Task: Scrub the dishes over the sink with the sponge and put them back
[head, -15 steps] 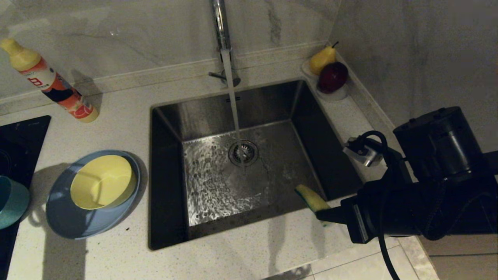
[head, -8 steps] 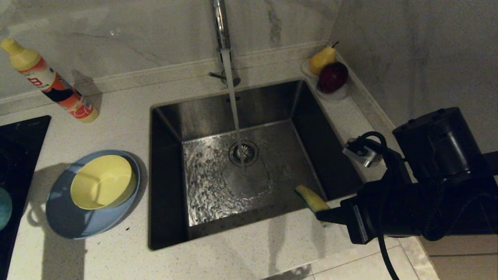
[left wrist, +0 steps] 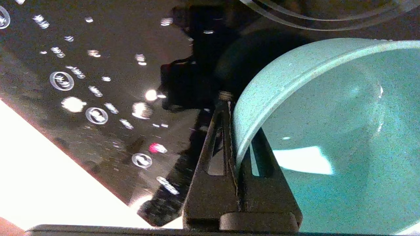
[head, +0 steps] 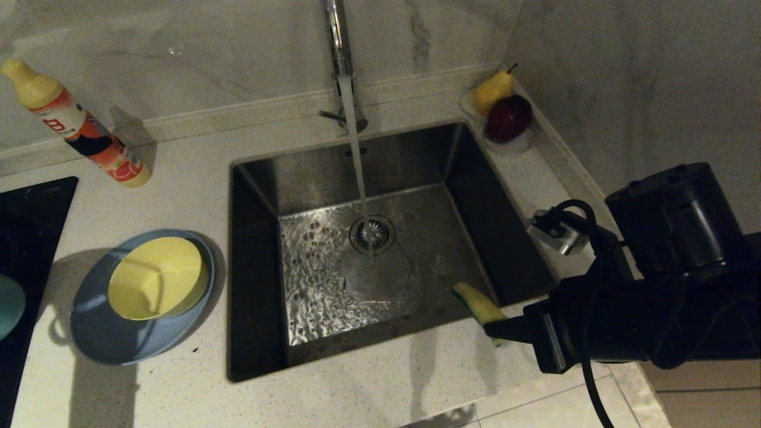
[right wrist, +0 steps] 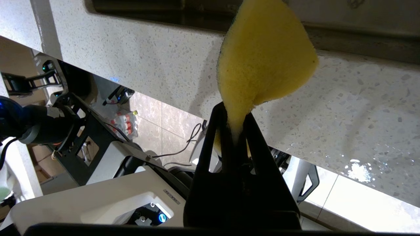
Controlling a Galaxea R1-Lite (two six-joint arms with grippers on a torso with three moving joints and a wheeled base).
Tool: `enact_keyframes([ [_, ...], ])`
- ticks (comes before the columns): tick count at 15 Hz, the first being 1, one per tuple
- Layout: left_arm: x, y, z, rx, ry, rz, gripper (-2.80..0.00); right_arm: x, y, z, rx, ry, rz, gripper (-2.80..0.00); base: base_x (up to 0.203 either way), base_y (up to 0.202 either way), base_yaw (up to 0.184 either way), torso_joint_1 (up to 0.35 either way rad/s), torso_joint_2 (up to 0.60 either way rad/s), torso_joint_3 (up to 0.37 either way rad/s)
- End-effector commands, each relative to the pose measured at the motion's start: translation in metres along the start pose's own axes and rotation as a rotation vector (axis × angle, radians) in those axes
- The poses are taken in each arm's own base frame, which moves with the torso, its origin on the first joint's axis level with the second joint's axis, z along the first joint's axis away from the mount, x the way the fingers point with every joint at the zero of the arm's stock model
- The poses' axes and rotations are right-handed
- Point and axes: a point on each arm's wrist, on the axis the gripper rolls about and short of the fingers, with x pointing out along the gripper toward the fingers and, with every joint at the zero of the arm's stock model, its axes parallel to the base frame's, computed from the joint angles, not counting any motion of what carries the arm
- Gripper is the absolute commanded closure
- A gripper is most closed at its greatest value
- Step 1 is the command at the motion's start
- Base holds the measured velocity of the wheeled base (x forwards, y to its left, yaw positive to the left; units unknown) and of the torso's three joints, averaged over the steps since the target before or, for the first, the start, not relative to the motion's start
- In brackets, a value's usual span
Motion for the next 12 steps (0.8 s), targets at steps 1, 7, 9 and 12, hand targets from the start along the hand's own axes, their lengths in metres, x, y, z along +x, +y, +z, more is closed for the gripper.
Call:
enact_keyframes([
  [1,-0.028,-0.013,-0.002,0.012,-0.059,-0.057,0.0,-0.005,0.001,0.0,0.0,-0.01,0.006,0.0,0.0,0.0,0.0,0.0,0.0,0.0],
  [7,-0.156,-0.082,-0.026,0.187,-0.287,-0.331,0.0,-0.016,0.003,0.001,-0.001,-0.038,0.014,0.0,0.0,0.0,0.0,0.0,0.0,0.0],
  [9,-0.18,-0.109,-0.046,0.268,-0.234,-0.426,0.0,-0.015,0.002,-0.001,0.003,-0.033,0.008,0.0,0.0,0.0,0.0,0.0,0.0,0.0],
  [12,-0.191,-0.14,-0.072,0.38,-0.11,-0.549,0.0,-0.018,0.002,-0.001,0.007,-0.042,0.005,0.0,0.0,0.0,0.0,0.0,0.0,0.0],
])
